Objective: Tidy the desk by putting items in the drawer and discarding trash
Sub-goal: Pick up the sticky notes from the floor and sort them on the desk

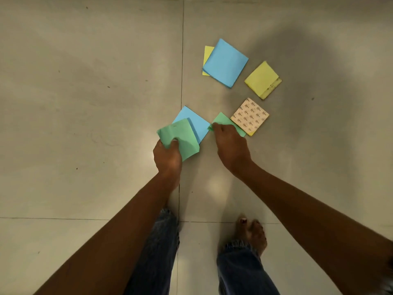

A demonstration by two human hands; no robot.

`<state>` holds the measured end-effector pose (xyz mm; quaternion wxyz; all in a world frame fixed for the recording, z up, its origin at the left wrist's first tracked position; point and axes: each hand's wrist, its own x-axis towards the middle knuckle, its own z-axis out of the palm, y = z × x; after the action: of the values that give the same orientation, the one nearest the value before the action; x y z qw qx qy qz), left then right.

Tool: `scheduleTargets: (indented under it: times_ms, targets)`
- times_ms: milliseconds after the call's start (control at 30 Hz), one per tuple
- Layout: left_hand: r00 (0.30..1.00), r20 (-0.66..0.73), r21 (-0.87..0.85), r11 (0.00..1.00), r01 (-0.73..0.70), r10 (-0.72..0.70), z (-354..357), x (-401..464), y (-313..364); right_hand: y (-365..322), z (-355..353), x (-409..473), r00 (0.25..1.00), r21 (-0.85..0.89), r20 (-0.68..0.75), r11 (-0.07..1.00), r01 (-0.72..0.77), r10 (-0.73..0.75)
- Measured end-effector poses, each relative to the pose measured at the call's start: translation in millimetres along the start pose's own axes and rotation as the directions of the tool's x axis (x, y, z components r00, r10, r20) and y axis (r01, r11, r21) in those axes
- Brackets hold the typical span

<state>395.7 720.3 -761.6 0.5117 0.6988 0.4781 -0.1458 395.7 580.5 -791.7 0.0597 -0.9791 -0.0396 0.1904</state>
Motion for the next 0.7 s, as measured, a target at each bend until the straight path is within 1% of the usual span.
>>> scheduleTargets:
  times_ms: [33, 100, 133, 167, 200, 233, 267, 300, 333, 367, 400, 467, 533, 567, 600, 633, 667, 700]
  targets:
    - [1.0, 0.016, -0.018, 1.0, 0.011, -0.01, 3.0, -1.0, 1.3, 5.8, -3.6, 1.3, 0.999, 0.105, -0.024, 0.994, -0.044, 0.047]
    - [0.998, 0.052, -0.045, 0.998, 0.039, -0.036, 8.5, -4.4, 5.2, 12.3, -12.0, 1.5, 0.977, 0.333, -0.133, 0.936, -0.114, 0.166]
    - [0.993, 0.095, -0.065, 0.995, 0.069, -0.063, 12.1, -6.3, 7.3, 11.1, -16.8, 0.6, 0.962, 0.406, -0.199, 0.909, -0.094, 0.188]
    - [0.982, 0.159, -0.104, 0.987, 0.12, -0.103, 15.9, -8.0, 9.0, 11.3, -15.3, -2.3, 0.952, 0.467, -0.254, 0.883, -0.035, 0.172]
    - [0.958, 0.245, -0.162, 0.968, 0.192, -0.149, 20.2, -10.0, 12.3, 9.0, -13.6, -6.3, 0.959, 0.501, -0.25, 0.865, 0.012, 0.132]
    - [0.917, 0.347, -0.226, 0.931, 0.286, -0.197, 25.3, -13.4, 17.5, 2.9, -14.7, -12.6, 0.976, 0.582, -0.194, 0.812, 0.035, 0.097]
    - [0.87, 0.437, -0.27, 0.89, 0.368, -0.228, 29.7, -17.4, 21.8, -2.8, -13.2, -19.5, 0.988, 0.608, -0.147, 0.792, 0.057, 0.042]
    - [0.836, 0.498, -0.284, 0.867, 0.41, -0.232, 34.4, -20.1, 24.6, -7.8, -13.9, -25.5, 0.988, 0.573, -0.142, 0.81, 0.125, -0.052]
    - [0.825, 0.518, -0.283, 0.864, 0.416, -0.227, 38.3, -22.5, 25.8, -10.8, -14.7, -30.3, 0.979, 0.52, -0.14, 0.831, 0.198, -0.146]
    - [0.834, 0.507, -0.272, 0.878, 0.394, -0.217, 41.4, -23.4, 24.4, -10.7, -16.3, -31.6, 0.97, 0.514, -0.136, 0.823, 0.241, -0.199]
    - [0.858, 0.471, -0.264, 0.894, 0.361, -0.207, 43.1, -24.3, 23.0, -9.3, -23.6, -30.5, 0.975, 0.562, -0.129, 0.797, 0.222, -0.18]
    - [0.891, 0.406, -0.26, 0.909, 0.325, -0.202, 44.5, -22.6, 19.2, -0.8, -35.2, -22.1, 0.977, 0.629, -0.215, 0.764, 0.146, -0.01]
    - [0.913, 0.356, -0.267, 0.914, 0.305, -0.2, 46.5, -16.9, 18.8, 15.2, -38.6, -7.2, 0.93, 0.589, -0.318, 0.807, 0.043, 0.183]
    - [0.922, 0.335, -0.265, 0.92, 0.287, -0.191, 48.0, -14.7, 19.9, 24.9, -36.4, 1.9, 0.912, 0.532, -0.331, 0.846, -0.033, 0.244]
    - [0.927, 0.326, -0.259, 0.925, 0.278, -0.187, 49.3, -13.5, 21.2, 34.5, -32.3, 11.3, 0.916, 0.458, -0.278, 0.878, -0.138, 0.289]
    - [0.928, 0.323, -0.252, 0.929, 0.273, -0.185, 51.4, -12.0, 21.1, 44.2, -26.1, 19.7, 0.933, 0.371, -0.169, 0.898, -0.238, 0.317]
    - [0.928, 0.323, -0.242, 0.931, 0.273, -0.188, 53.5, -11.5, 20.0, 53.3, -20.2, 25.9, 0.947, 0.275, -0.043, 0.915, -0.295, 0.318]
    - [0.926, 0.323, -0.229, 0.934, 0.276, -0.194, 55.5, -11.9, 17.9, 61.3, -13.7, 30.4, 0.951, 0.196, 0.038, 0.931, -0.308, 0.306]
